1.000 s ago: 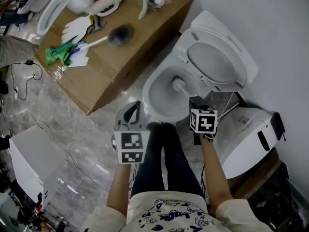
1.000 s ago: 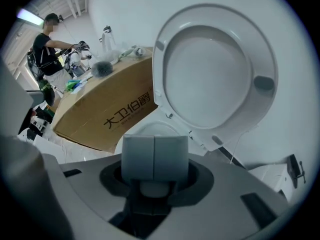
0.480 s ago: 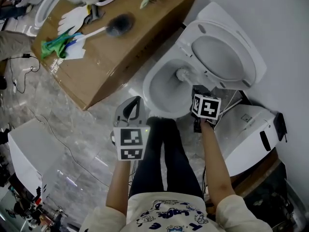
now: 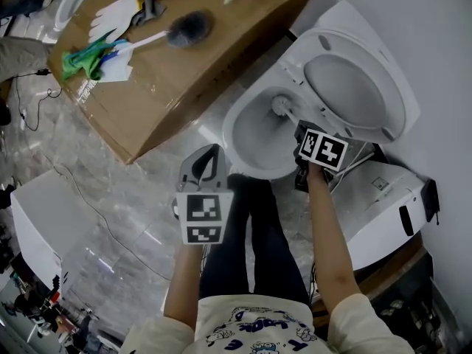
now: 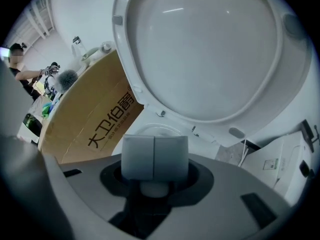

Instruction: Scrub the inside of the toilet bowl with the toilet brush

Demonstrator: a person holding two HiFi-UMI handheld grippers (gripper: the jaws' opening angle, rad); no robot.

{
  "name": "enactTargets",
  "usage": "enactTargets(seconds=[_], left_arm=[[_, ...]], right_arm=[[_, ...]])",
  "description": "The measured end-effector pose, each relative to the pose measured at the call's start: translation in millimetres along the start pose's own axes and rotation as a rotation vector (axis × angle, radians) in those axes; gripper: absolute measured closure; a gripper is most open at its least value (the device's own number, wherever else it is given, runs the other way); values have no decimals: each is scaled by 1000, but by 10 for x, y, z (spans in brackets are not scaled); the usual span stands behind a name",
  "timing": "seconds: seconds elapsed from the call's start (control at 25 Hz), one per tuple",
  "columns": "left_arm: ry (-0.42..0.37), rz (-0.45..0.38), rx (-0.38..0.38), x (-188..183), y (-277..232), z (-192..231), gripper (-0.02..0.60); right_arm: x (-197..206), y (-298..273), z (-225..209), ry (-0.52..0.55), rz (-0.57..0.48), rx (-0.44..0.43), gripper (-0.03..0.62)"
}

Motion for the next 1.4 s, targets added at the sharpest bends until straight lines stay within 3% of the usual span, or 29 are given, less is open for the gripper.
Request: enactTargets(seconds=[0.28,0.6,0.92,1.4], left_arm=[[20,19,-6,98,-23,38,580],[33,32,-16,168,-32,104,580],[41,41,-18,249,-28,120,580],[37,39,6,285,-5,16,580]], right_arm=[[-105,-149,100,-39,-12,-9,427],[-38,-249,228,-3,9,-23,427],[136,-278,419,159,49,-81,427],[714,-120,630,439,188,-229,427]])
Point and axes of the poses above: the fingertips, and each gripper's own axes: y backward along the fingers, z to its left, x out of its underside, the point moved 2 cm from there along y, backward along the fingers, and after that the axes turned 12 degrees about -z, right-handed, at the moved point
